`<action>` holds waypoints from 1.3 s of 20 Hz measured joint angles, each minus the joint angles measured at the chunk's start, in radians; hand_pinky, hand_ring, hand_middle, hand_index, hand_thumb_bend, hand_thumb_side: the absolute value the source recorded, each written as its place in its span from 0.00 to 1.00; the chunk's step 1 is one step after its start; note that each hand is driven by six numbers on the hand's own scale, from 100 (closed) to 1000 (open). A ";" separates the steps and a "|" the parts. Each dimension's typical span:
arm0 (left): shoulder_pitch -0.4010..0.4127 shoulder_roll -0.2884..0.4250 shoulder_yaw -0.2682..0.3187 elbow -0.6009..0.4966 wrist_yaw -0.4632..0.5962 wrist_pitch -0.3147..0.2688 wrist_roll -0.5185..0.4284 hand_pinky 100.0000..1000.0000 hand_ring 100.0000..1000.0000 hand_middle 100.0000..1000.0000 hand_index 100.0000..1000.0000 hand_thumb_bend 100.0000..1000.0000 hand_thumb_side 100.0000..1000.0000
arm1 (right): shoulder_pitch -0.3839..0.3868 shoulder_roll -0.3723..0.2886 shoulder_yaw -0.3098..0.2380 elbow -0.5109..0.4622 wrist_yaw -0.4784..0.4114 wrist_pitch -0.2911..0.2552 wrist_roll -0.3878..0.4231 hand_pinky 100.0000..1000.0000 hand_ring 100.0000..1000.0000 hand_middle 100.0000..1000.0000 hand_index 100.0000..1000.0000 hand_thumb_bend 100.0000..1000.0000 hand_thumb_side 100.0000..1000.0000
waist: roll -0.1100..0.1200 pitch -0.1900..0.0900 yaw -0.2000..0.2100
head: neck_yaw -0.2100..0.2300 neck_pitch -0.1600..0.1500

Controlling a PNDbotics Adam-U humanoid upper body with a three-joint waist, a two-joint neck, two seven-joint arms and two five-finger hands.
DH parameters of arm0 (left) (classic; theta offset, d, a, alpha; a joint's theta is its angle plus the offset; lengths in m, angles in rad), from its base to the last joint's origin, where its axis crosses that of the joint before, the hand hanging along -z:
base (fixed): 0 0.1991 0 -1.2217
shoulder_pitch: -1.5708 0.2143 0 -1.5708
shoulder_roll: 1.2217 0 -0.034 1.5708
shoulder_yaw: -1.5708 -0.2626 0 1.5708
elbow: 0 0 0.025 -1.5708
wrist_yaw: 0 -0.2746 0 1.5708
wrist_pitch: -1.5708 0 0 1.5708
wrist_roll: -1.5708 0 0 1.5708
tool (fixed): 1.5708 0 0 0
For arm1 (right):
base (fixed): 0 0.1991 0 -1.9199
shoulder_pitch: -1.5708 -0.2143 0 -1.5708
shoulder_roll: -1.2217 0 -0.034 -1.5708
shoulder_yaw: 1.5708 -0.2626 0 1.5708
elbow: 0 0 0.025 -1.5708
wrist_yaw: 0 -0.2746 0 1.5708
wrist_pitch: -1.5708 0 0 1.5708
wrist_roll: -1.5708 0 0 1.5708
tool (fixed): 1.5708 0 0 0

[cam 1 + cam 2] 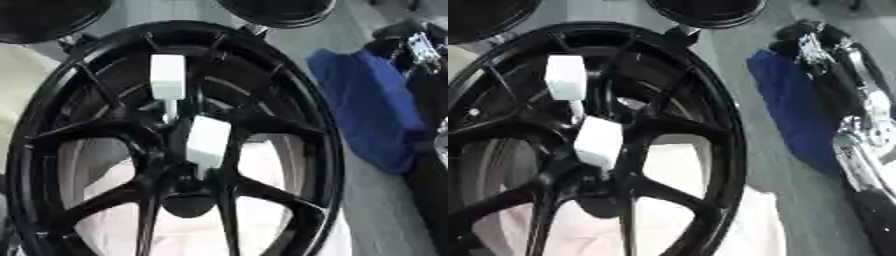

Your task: Pull the pin out of the wheel hub.

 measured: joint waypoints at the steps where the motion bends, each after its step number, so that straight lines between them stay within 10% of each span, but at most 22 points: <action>1: 0.000 0.014 0.000 0.000 -0.002 -0.003 -0.001 0.91 0.49 0.46 0.68 0.23 0.50 | 0.000 0.000 0.000 0.000 0.000 0.000 0.000 0.82 0.66 0.60 0.59 0.00 0.48 | 0.002 0.000 0.000 | 0.000 0.000; 11: -0.043 0.304 -0.049 0.000 -0.058 -0.016 -0.036 0.89 0.49 0.48 0.71 0.25 0.51 | 0.025 -0.001 0.000 0.000 0.013 0.004 -0.002 0.82 0.66 0.60 0.59 0.00 0.48 | 0.026 -0.008 -0.011 | -0.023 0.009; 26: -0.286 0.759 -0.209 -0.001 -0.142 0.079 -0.449 0.85 0.62 0.57 0.75 0.30 0.52 | 0.056 -0.027 0.002 0.000 0.034 0.003 0.000 0.82 0.66 0.60 0.59 0.00 0.49 | 0.056 -0.021 -0.049 | -0.042 0.017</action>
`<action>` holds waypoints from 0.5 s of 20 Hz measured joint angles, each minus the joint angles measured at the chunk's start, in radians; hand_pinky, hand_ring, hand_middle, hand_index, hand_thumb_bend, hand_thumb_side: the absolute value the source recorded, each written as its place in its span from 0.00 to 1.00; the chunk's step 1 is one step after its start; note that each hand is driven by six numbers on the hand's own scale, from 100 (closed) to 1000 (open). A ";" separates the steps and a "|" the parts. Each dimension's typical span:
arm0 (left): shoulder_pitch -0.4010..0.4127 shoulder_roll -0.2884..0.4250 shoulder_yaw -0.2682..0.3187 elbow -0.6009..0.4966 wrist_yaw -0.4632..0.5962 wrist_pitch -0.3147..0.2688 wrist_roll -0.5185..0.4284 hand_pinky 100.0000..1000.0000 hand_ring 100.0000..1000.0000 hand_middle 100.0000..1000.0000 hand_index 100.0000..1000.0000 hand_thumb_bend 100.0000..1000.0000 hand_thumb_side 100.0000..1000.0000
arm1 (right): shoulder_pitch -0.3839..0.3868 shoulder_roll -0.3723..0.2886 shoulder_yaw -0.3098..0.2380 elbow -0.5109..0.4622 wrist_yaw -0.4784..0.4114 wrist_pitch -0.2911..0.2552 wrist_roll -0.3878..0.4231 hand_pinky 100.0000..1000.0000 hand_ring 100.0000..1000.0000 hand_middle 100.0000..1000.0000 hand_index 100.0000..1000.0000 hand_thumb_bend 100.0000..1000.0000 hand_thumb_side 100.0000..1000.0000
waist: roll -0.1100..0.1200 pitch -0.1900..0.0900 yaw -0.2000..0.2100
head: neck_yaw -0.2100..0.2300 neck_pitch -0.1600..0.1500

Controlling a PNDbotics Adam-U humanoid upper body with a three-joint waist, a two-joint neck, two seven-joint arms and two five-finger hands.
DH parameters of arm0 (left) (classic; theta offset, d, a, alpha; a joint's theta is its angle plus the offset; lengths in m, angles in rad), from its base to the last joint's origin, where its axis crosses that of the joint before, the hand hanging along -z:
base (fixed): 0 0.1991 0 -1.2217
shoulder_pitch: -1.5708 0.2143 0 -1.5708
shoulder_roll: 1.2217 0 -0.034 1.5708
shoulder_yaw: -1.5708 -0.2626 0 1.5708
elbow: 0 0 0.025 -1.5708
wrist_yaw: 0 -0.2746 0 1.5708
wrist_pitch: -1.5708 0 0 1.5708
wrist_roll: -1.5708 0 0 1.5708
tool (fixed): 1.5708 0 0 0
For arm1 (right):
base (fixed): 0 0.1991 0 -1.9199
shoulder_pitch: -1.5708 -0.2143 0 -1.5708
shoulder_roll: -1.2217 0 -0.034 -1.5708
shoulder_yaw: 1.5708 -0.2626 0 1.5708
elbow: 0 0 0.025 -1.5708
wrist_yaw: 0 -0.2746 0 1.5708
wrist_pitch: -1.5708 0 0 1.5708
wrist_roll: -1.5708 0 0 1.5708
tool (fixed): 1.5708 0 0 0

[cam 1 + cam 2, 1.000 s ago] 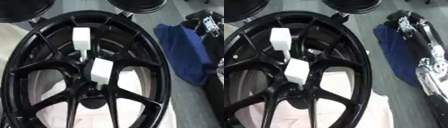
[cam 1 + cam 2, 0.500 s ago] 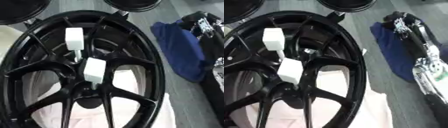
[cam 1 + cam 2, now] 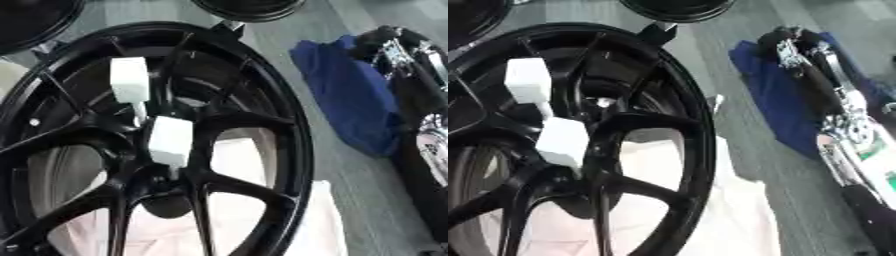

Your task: Pull the pin out of the wheel hub.

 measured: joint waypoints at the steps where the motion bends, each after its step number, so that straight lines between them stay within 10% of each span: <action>1: -0.023 0.009 -0.014 0.000 0.001 0.002 -0.033 0.85 0.63 0.58 0.75 0.30 0.51 | 0.003 -0.002 0.001 0.000 0.002 0.000 0.001 0.82 0.66 0.60 0.59 0.00 0.49 | 0.004 -0.003 -0.003 | 0.003 0.000; 10: -0.224 0.013 -0.150 0.009 -0.011 0.035 -0.340 0.85 0.72 0.64 0.77 0.34 0.50 | 0.022 -0.020 0.005 0.000 0.013 0.003 0.000 0.82 0.66 0.60 0.59 0.00 0.49 | 0.028 -0.010 -0.014 | 0.010 -0.001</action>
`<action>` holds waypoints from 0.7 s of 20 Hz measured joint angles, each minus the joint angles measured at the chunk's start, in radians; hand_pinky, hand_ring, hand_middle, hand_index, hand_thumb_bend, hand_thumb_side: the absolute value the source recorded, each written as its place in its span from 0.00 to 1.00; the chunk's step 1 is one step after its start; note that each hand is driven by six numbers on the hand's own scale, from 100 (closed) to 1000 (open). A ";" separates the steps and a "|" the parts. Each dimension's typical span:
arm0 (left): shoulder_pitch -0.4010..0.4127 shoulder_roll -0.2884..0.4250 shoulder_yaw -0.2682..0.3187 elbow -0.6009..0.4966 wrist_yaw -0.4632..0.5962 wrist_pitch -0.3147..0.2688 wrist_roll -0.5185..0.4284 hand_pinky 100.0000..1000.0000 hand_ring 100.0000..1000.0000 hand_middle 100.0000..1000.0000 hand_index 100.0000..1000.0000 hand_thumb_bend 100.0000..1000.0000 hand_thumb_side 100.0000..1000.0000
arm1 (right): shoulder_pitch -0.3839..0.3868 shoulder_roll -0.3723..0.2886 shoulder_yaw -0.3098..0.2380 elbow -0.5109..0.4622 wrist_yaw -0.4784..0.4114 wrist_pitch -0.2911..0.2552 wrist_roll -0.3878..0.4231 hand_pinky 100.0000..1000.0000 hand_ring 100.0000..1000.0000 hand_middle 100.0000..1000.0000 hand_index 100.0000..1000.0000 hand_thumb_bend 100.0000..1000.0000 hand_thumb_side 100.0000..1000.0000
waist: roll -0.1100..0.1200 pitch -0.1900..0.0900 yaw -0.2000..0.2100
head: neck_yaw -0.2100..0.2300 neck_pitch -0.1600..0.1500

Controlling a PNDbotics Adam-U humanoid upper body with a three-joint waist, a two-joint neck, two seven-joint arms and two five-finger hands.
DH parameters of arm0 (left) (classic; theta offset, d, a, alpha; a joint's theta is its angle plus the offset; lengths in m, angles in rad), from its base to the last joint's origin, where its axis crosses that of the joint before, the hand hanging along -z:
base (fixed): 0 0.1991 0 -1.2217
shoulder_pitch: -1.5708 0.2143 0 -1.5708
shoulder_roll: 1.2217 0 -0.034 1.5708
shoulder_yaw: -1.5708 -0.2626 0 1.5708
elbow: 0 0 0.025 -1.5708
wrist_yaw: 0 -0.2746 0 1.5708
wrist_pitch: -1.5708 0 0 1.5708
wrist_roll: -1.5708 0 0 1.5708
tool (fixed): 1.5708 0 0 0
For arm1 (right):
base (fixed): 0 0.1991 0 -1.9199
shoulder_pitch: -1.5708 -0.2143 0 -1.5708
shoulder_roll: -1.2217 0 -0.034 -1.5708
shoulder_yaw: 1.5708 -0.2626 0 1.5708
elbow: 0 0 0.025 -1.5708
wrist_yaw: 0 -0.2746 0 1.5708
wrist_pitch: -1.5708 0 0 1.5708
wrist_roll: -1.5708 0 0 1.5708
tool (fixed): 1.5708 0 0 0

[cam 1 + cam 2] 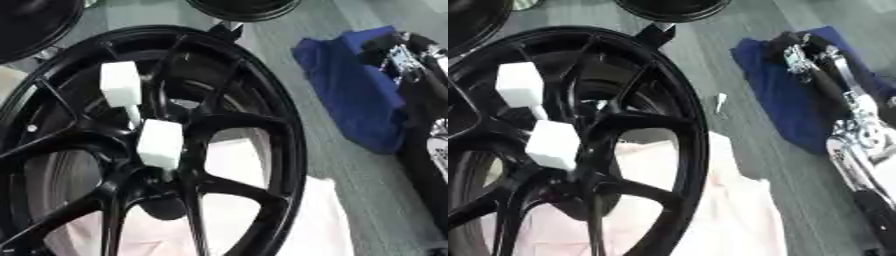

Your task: Pull the pin out of the wheel hub.

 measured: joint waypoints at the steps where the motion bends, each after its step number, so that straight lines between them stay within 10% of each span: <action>1: -0.016 -0.007 -0.015 0.002 -0.004 -0.006 -0.044 0.85 0.72 0.64 0.77 0.34 0.51 | 0.002 -0.001 0.000 0.000 0.001 0.000 0.000 0.82 0.66 0.60 0.59 0.00 0.49 | 0.000 0.000 0.000 | 0.001 -0.001; 14: -0.178 -0.121 -0.158 0.054 -0.006 -0.014 -0.341 0.86 0.73 0.66 0.77 0.34 0.56 | -0.004 -0.007 0.012 0.000 0.010 0.008 0.010 0.82 0.66 0.60 0.59 0.00 0.50 | -0.004 0.000 -0.007 | 0.026 -0.017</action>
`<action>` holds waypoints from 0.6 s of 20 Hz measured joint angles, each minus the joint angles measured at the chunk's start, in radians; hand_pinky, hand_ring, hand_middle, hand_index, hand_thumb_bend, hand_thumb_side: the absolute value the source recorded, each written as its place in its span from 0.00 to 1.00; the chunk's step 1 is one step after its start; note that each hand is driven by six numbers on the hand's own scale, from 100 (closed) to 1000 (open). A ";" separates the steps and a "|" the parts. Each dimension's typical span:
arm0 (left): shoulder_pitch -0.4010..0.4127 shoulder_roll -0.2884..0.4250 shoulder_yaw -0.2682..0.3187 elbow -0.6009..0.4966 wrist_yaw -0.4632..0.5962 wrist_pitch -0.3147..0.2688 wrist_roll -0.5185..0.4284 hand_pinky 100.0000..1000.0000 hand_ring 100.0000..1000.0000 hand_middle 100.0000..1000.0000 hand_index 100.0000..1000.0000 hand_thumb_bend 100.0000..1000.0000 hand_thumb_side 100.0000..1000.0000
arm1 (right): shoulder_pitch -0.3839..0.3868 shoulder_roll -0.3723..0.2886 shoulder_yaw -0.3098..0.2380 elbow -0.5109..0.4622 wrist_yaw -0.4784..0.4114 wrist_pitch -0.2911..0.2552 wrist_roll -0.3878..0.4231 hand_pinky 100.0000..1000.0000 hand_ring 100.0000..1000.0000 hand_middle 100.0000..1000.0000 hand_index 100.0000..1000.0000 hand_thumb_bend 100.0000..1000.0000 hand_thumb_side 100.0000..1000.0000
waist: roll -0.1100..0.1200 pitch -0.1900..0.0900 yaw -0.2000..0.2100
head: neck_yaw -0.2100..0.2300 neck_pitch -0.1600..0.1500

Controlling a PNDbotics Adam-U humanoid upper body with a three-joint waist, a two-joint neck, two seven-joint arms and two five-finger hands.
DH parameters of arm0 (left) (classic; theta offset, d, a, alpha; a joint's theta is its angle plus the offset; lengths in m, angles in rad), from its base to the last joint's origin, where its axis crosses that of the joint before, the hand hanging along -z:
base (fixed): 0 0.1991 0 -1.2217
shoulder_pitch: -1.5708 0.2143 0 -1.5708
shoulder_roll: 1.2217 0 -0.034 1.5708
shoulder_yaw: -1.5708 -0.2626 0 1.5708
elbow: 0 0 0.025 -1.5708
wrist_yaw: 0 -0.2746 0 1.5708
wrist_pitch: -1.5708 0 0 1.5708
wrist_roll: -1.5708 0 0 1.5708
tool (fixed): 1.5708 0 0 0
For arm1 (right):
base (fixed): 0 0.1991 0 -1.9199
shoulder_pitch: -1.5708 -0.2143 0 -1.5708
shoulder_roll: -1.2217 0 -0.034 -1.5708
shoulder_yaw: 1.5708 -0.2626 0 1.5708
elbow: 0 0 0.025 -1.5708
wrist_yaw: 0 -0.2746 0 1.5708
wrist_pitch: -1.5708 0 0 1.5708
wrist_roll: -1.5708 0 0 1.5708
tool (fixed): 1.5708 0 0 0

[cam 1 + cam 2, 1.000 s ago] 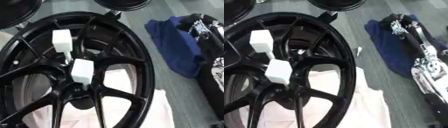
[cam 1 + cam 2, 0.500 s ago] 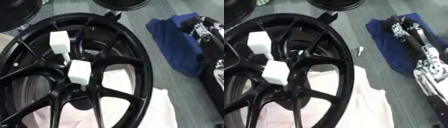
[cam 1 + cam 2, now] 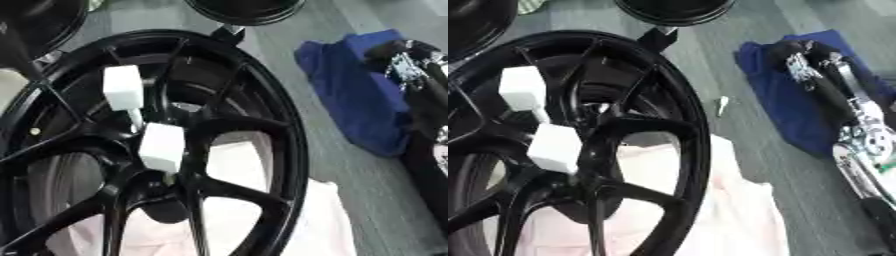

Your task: Pull the pin out of the wheel hub.

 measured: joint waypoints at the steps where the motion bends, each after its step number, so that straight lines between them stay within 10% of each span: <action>1: -0.017 -0.014 -0.013 0.012 -0.002 0.002 -0.002 0.86 0.73 0.65 0.77 0.35 0.53 | 0.000 0.000 0.000 0.000 0.000 0.001 0.002 0.82 0.66 0.60 0.59 0.00 0.50 | -0.001 0.000 -0.001 | 0.003 0.000; 12: -0.136 -0.164 -0.093 0.153 -0.055 0.103 -0.005 0.89 0.74 0.68 0.84 0.43 0.54 | -0.004 0.001 0.007 0.000 0.000 0.008 0.014 0.82 0.66 0.60 0.59 0.00 0.51 | -0.008 -0.006 -0.010 | 0.032 -0.009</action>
